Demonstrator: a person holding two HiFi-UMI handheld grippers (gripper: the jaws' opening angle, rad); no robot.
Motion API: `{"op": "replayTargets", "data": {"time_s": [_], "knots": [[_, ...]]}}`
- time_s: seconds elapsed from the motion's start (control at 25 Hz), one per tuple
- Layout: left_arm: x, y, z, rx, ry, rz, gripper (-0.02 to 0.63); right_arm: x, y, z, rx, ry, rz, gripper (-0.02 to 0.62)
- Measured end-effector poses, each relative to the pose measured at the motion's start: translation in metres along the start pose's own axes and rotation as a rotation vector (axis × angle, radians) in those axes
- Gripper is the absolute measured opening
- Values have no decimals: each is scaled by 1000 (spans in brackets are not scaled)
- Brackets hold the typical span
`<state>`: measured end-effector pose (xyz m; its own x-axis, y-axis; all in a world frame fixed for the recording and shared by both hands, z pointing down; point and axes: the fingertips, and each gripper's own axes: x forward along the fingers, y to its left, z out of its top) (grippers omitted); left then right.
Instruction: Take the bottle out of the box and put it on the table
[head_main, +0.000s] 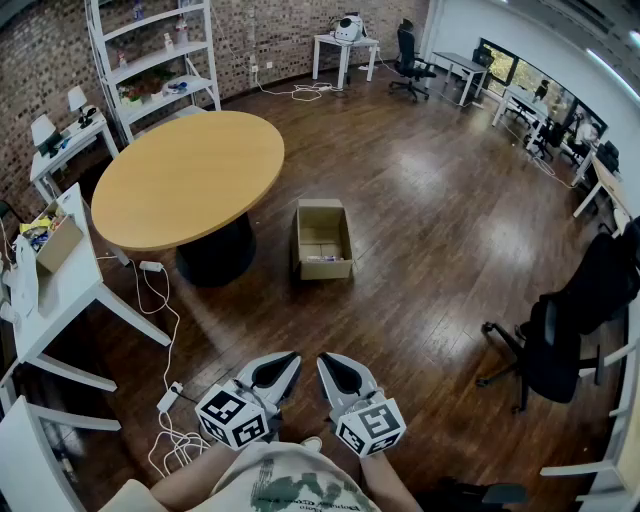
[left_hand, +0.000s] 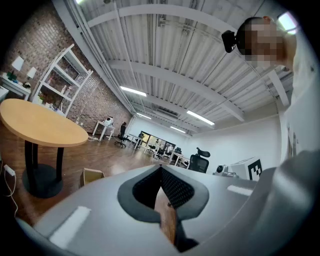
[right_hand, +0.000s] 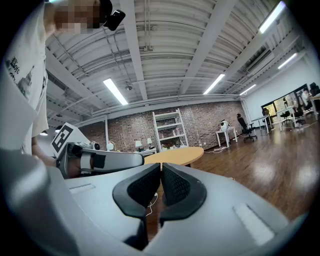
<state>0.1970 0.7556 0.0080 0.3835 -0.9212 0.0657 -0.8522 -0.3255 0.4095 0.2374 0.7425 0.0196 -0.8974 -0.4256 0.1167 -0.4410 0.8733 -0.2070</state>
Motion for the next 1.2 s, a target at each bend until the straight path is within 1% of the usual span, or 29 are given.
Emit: {"op": "replayTargets", "data": {"time_s": [0.28,0.56,0.72,0.88,1.04,1.2], "knots": [[18,25,9,18,-6,6,-3,22,-16,0,1,-9,-3,12],[74,71,25,16,4,-30,-2,64,-67,8,-1,-11,-59,15],[113,103,42,22,5,-62,-2,101,-99,17,0,-4,-80,15],[143,138,55,5,21,-79,-2,142,-121,26,2,19,-89,15],[158,173,71,-2,21,-88,-2,182,-133,32,24,33,-94,15],[173,208,81,-19,24,-95,-2,219,-141,43,20,30,-111,15]]}}
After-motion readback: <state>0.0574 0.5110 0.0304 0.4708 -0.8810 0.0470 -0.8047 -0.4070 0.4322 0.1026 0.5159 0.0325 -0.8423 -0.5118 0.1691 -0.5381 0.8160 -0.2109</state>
